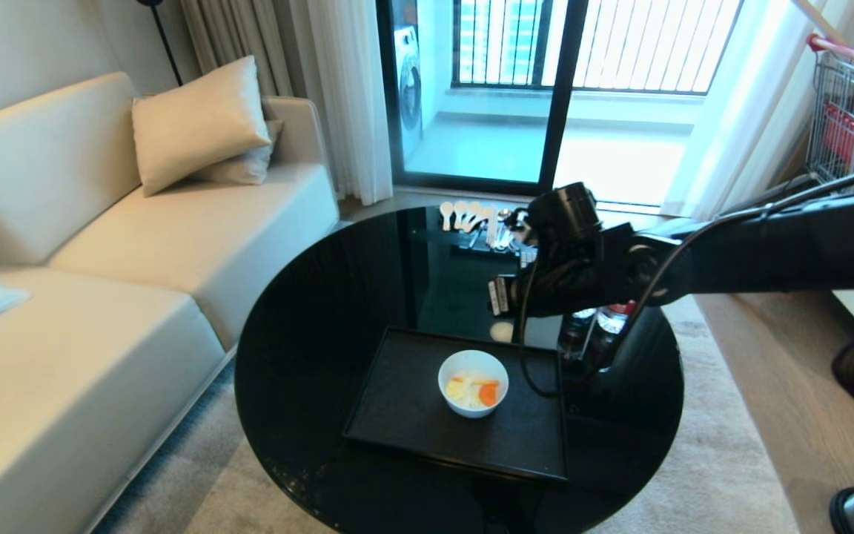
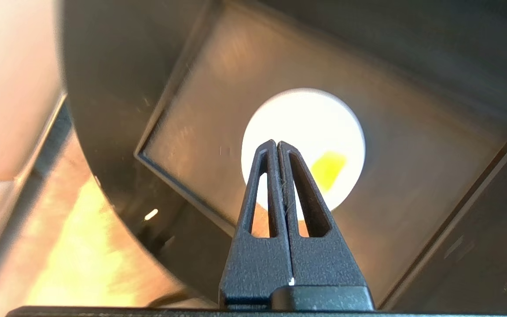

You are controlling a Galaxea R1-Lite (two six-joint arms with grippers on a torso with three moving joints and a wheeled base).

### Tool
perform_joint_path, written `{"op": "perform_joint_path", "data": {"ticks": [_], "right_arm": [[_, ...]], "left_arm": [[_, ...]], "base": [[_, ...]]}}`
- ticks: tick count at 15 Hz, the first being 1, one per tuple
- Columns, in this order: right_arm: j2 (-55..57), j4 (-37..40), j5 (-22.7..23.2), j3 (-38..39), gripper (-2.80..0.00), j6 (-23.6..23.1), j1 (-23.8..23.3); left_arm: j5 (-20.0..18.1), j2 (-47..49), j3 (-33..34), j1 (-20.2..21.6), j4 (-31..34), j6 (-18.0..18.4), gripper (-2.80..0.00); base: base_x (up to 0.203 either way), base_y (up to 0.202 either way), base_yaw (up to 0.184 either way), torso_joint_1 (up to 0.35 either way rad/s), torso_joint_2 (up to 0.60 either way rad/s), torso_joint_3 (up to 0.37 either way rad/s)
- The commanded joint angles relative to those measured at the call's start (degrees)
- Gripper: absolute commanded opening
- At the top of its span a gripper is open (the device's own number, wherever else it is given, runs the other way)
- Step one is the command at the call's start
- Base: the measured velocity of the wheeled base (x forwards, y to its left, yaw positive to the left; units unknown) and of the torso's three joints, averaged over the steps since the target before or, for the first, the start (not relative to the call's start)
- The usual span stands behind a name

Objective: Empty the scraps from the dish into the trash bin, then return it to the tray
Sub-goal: Pick up the bowl with leftover food

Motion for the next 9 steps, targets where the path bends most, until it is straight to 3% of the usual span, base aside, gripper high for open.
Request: {"op": "perform_joint_path", "data": {"ticks": [1,4,8,9], "right_arm": [[5.5,5.1,-0.5,-4.4,-2.80,5.2,1.1],[10.2,13.0,-1.0,-13.2,-2.80,11.5,0.6],[13.6,20.8,-1.0,-19.3,-2.80,12.8,-1.6],[13.9,21.6,-1.0,-19.2,-0.55,12.8,-1.8]], "left_arm": [[0.0,0.0,0.0,0.0,0.0,0.0,-2.80],[0.0,0.0,0.0,0.0,0.0,-0.1,-2.80],[0.0,0.0,0.0,0.0,0.0,-0.1,-2.80],[0.0,0.0,0.0,0.0,0.1,-0.1,-2.80]], "base": [[0.000,0.000,0.000,0.000,0.00,0.000],[0.000,0.000,0.000,0.000,0.00,0.000],[0.000,0.000,0.000,0.000,0.00,0.000],[0.000,0.000,0.000,0.000,0.00,0.000]]}}
